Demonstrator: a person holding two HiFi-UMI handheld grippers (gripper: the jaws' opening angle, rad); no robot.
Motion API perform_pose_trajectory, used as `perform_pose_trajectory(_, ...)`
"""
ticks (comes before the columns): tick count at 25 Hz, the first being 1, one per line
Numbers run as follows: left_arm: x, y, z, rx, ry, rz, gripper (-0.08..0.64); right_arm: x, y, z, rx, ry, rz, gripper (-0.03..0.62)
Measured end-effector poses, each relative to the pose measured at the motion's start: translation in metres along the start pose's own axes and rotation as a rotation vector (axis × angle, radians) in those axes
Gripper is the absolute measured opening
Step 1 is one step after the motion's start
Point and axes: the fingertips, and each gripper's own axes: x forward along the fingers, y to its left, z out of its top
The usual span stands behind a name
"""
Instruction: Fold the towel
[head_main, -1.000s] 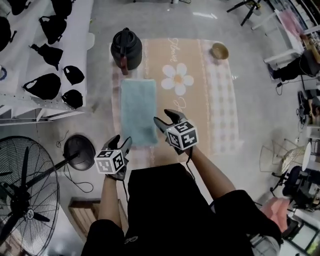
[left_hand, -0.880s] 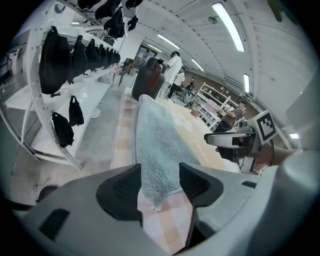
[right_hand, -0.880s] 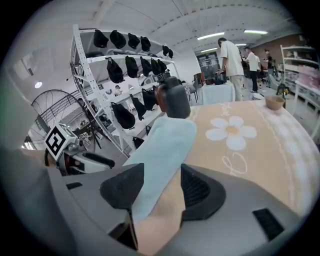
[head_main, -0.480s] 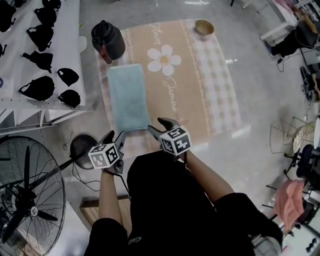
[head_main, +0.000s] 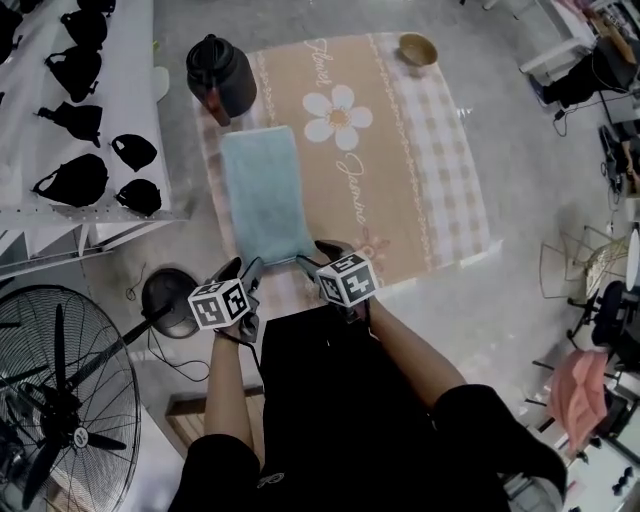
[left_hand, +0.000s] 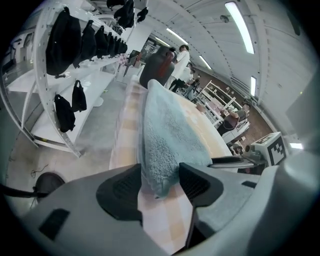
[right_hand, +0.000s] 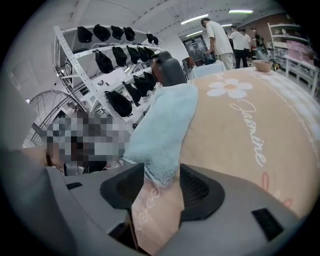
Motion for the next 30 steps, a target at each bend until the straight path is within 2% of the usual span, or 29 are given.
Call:
perform_pose_trajectory(5, 0.010, 0.004, -0.008, 0.025, 0.068, 0.001, 0.222, 0.011, -0.007, -0.006, 0.003, 0.059, -0.045, 0.218)
perform_pose_trajectory(10, 0.015, 0.008, -0.008, 0.049, 0.070, 0.011, 0.212, 0.015, -0.011, -0.008, -0.029, 0.061, -0.073, 0.180)
perform_pose_trajectory(12, 0.014, 0.008, -0.011, 0.053, 0.073, 0.011, 0.207, 0.015, -0.008, -0.012, -0.032, 0.075, -0.047, 0.154)
perform_pose_trajectory(14, 0.014, 0.009, -0.010, 0.068, 0.080, 0.023, 0.193, 0.017, -0.002, -0.013, -0.036, 0.081, -0.022, 0.091)
perform_pose_trajectory(16, 0.016, 0.005, -0.010, 0.060, 0.078, 0.009, 0.158, 0.017, 0.000, -0.014, -0.039, 0.072, -0.024, 0.083)
perform_pose_trajectory(17, 0.018, 0.002, -0.011, 0.040, 0.070, -0.005, 0.101, 0.016, -0.001, -0.014, -0.030, 0.066, -0.025, 0.077)
perform_pose_trajectory(18, 0.018, 0.000, -0.011, 0.022, 0.059, -0.011, 0.081, 0.015, -0.001, -0.015, -0.016, 0.062, -0.020, 0.075)
perform_pose_trajectory(22, 0.013, -0.004, -0.017, 0.015, 0.048, 0.001, 0.063, 0.008, 0.003, -0.019, 0.006, 0.066, 0.029, 0.067)
perform_pose_trajectory(30, -0.001, -0.030, -0.059, -0.030, 0.087, -0.019, 0.058, -0.023, 0.008, -0.050, -0.010, 0.094, 0.065, 0.063)
